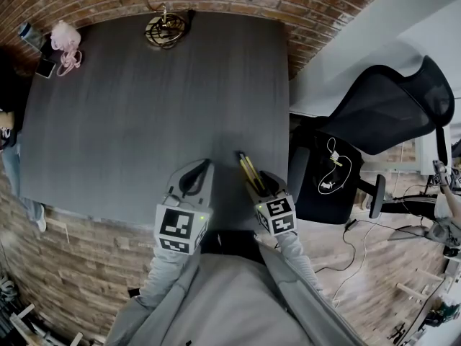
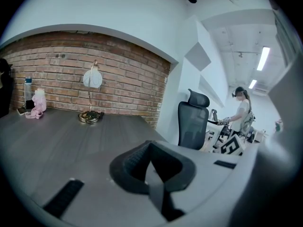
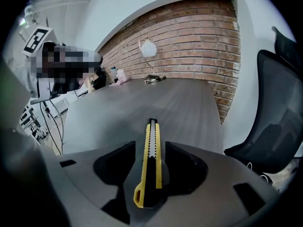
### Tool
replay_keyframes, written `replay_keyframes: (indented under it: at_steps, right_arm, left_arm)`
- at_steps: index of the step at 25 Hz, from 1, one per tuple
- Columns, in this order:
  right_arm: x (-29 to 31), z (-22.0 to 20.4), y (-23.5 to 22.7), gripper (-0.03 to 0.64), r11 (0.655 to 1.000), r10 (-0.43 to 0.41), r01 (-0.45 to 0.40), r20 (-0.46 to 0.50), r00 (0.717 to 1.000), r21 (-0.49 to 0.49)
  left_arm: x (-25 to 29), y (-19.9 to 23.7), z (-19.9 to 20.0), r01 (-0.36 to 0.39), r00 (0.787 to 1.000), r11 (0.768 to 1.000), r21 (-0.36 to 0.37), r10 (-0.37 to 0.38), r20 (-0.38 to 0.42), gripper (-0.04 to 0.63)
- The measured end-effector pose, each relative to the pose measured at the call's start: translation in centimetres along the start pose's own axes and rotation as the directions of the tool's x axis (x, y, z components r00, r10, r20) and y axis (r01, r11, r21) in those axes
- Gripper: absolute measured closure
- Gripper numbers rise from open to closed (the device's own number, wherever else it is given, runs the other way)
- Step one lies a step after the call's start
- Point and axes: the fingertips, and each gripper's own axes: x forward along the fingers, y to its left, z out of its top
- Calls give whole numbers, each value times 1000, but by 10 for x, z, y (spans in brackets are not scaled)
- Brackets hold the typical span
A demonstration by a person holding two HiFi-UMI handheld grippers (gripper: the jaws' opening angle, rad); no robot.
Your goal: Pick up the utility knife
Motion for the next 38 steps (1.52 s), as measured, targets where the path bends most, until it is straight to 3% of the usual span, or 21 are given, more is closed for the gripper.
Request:
replay_keyframes:
  at_steps: [7, 15, 22, 26, 38]
  right_arm:
    - [7, -13, -3, 420, 999, -13, 11, -60, 998, -36]
    - [9, -12, 0, 420, 997, -31, 26, -66, 997, -76]
    - [8, -11, -1, 423, 996, -41, 36, -74, 996, -76]
    - [8, -13, -1, 476, 996, -51, 44, -82, 995, -77]
    - [5, -13, -6, 488, 998, -63, 61, -82, 995, -29]
  left_arm:
    - [-1, 3, -3, -5, 1000, 1000, -8, 5, -2, 577]
    - [-2, 7, -5, -12, 1000, 1000, -13, 12, -5, 577]
    - [-4, 7, -3, -12, 1000, 1000, -17, 12, 1, 577]
    - [-5, 3, -3, -3, 1000, 1000, -12, 3, 1, 577]
    - [0, 2, 9, 18, 1000, 1000, 19, -19, 14, 577]
